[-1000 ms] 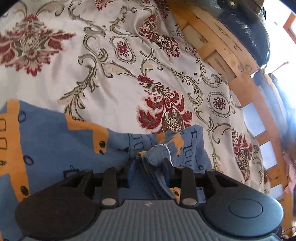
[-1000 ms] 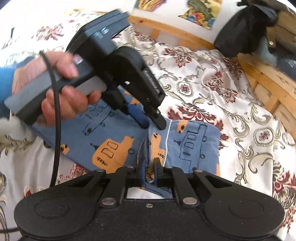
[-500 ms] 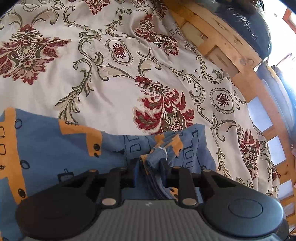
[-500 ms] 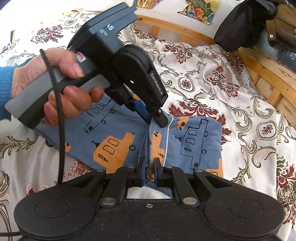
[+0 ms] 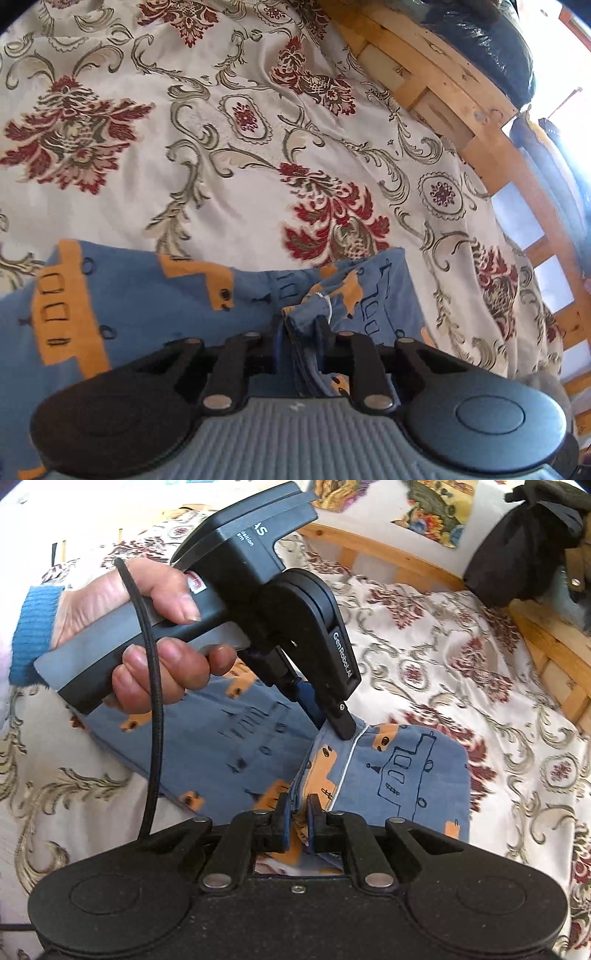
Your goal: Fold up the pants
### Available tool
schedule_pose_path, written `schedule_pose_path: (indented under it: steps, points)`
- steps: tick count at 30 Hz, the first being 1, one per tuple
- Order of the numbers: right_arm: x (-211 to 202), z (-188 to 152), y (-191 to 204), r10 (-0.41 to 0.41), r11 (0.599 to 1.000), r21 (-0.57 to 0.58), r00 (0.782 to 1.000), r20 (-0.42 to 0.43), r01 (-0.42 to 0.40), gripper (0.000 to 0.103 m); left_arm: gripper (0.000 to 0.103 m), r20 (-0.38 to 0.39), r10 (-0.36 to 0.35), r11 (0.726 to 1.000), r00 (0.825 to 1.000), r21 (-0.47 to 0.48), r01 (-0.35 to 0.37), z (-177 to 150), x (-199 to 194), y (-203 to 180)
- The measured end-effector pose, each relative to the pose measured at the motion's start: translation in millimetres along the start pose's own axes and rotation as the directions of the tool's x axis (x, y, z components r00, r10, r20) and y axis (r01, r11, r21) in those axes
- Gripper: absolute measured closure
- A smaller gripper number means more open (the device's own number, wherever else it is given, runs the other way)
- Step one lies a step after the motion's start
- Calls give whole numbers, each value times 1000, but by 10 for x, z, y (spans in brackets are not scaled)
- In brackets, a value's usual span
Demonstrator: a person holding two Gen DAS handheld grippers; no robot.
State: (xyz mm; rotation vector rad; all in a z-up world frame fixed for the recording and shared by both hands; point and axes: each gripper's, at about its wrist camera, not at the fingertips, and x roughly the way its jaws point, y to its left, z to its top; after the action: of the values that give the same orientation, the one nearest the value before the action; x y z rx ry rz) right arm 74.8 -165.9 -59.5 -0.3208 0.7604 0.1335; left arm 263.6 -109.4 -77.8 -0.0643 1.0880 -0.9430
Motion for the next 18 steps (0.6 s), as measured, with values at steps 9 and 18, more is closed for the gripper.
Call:
schedule_pose_path:
  steps: [9,18]
  points:
    - [79,147,302,69,997,-31,998,-3,-69,95,84,-19,47,999,999,20,-47,-103,-259,260]
    - [132,335,638,139,989,-51,990,3,-138,95,85,-28,91,996,995,16,-91,-194,-561,535]
